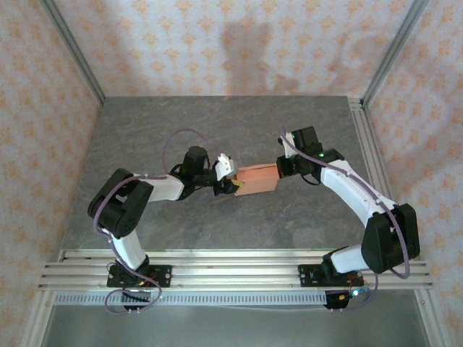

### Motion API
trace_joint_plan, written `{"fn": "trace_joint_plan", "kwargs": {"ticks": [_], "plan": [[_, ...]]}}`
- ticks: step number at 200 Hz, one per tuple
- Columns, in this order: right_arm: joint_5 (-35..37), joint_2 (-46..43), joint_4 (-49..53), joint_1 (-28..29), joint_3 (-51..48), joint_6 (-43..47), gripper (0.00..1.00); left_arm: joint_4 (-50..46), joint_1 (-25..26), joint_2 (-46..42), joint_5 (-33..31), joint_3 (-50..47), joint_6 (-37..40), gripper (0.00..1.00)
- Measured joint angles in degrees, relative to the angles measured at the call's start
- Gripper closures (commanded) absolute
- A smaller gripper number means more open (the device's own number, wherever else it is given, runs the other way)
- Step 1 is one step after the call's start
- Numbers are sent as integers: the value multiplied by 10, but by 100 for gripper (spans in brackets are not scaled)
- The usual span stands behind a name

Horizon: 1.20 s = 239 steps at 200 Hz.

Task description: Fold the paper box

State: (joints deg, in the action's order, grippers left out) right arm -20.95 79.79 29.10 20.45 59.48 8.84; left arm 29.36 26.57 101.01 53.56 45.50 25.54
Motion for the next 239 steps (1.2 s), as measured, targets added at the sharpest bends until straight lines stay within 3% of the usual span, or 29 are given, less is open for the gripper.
{"fn": "trace_joint_plan", "kwargs": {"ticks": [74, 131, 160, 205, 239], "plan": [[5, 0, -18, 31, -2, 2, 100, -17, 8, 0, -6, 14, -17, 29], [32, 0, -21, 49, -2, 0, 100, -16, 11, -49, -59, 5, -59, 11], [41, 0, -22, 53, -2, -4, 100, -22, 35, -104, -132, -8, -73, 0], [67, -2, -27, 69, -5, -18, 100, -31, 96, -195, -270, -45, -97, 0], [90, -15, -37, 76, -19, -41, 100, -80, 126, -263, -378, -51, -162, 0]]}}
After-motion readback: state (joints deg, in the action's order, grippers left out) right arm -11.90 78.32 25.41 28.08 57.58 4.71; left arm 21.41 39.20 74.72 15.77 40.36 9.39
